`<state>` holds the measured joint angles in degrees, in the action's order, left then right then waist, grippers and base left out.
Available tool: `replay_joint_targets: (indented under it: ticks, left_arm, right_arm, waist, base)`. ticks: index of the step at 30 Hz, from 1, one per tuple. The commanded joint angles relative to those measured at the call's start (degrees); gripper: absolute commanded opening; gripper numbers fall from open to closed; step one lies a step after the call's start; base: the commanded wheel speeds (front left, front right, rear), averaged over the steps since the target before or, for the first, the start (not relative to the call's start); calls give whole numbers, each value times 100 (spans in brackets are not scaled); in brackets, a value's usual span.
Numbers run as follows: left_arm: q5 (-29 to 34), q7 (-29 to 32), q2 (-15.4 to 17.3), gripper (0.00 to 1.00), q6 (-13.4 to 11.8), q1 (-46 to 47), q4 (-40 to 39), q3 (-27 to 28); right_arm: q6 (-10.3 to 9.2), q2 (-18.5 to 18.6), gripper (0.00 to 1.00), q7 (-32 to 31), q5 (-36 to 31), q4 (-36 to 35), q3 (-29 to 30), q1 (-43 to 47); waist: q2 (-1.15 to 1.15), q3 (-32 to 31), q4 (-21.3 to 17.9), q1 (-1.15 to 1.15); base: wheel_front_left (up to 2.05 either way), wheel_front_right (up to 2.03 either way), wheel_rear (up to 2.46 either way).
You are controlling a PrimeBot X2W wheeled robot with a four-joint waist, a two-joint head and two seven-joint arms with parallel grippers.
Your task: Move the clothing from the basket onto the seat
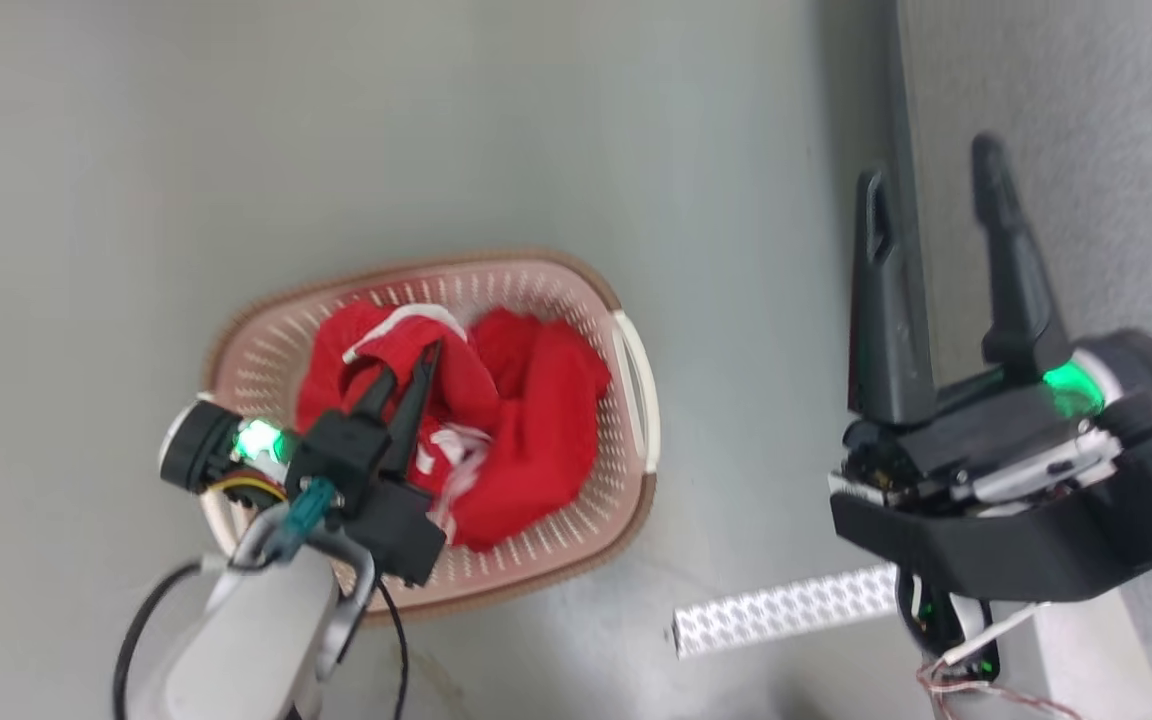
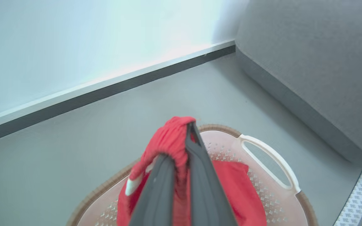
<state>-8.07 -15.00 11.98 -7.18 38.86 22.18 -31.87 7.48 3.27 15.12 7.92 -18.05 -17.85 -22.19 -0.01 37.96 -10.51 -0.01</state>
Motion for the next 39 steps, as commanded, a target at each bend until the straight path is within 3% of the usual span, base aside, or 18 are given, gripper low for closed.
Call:
replay_joint_targets:
  ticks: [1, 12, 18, 30, 39]
  left_arm:
    - [-26, -25, 8, 0, -34, -215, -197, 60]
    - [422, -24, 111, 0, -96, -1008, -1786, 131]
    - [416, -24, 140, 0, 66, -913, -2385, 177]
    - [513, -23, 108, 0, 582, -382, -2336, 25]
    - [576, -23, -261, 0, 824, -84, -2288, -363]
  right_arm:
    - [2, 58, 100, 6, 40, 44, 9, 164]
    - [2, 284, 100, 7, 434, 658, -132, 1163]
    - [2, 434, 100, 7, 584, 959, -365, 1475]
    - [2, 644, 100, 7, 845, 1403, -904, 1615]
    - [2, 738, 100, 6, 929, 1623, -1427, 1408]
  waist:
    - [1, -795, 326, 1]
    - [1, -2278, 434, 1]
    - [1, -2811, 381, 1]
    - [1, -3556, 166, 1]
    - [1, -3828, 117, 1]
  base:
    - [0, 0, 0]
    - [0, 0, 0]
    - [0, 0, 0]
    - [0, 0, 0]
    - [0, 0, 0]
